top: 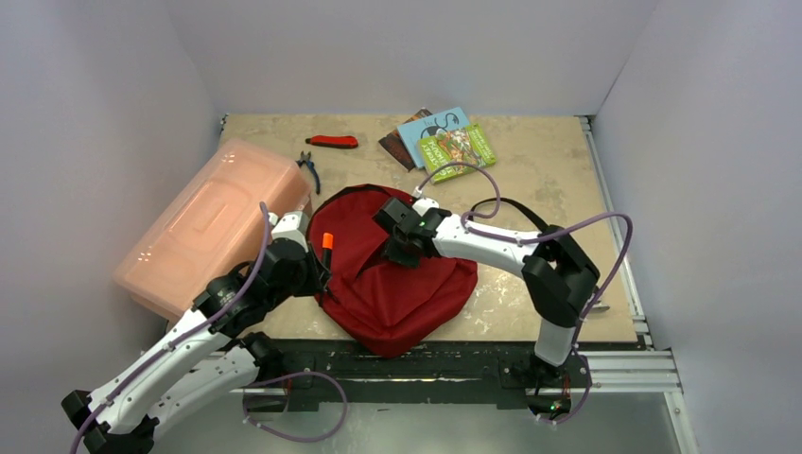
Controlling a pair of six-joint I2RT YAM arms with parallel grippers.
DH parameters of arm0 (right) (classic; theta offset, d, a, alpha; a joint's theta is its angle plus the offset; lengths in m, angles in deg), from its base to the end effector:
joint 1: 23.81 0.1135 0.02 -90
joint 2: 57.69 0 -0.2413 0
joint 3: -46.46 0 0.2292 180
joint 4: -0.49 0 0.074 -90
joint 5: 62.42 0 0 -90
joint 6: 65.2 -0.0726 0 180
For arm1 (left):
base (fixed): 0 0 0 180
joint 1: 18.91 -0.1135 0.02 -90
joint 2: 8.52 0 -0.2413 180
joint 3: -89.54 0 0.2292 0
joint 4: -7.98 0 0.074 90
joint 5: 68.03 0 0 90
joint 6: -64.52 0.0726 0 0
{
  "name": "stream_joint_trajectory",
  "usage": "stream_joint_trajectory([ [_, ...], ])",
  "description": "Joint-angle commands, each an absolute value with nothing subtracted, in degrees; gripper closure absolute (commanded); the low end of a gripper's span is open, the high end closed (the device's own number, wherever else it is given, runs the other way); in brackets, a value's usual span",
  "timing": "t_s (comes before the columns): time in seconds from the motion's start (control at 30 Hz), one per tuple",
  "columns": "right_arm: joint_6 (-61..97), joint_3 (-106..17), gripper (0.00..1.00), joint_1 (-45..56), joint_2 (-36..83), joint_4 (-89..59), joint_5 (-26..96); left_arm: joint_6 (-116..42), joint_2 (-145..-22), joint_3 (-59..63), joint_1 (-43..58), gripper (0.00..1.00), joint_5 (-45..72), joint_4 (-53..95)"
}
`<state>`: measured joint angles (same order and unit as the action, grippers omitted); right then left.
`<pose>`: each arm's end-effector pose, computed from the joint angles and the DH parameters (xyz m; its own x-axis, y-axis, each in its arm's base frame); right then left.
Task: Pack the student bag
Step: Place the stationery in the student bag.
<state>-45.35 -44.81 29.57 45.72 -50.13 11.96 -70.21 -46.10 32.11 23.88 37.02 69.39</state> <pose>0.2340 0.2820 0.1721 -0.8380 0.3911 -0.3806 0.2613 0.8999 0.3492 0.1245 -0.0895 0.2429 -0.7072 -0.2715 -0.6528 0.0221 0.9144 -0.4042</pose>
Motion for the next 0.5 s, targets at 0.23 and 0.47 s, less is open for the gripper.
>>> stream_joint_trajectory([
  [0.23,-40.6,-31.9,1.00,30.8,35.7,-39.3,7.5,-66.2,-50.6,31.0,23.6,1.00,24.1,61.2],
  [0.47,-30.2,-18.9,1.00,30.7,24.7,-17.0,15.1,-58.0,-67.2,21.5,22.1,1.00,8.8,59.6],
])
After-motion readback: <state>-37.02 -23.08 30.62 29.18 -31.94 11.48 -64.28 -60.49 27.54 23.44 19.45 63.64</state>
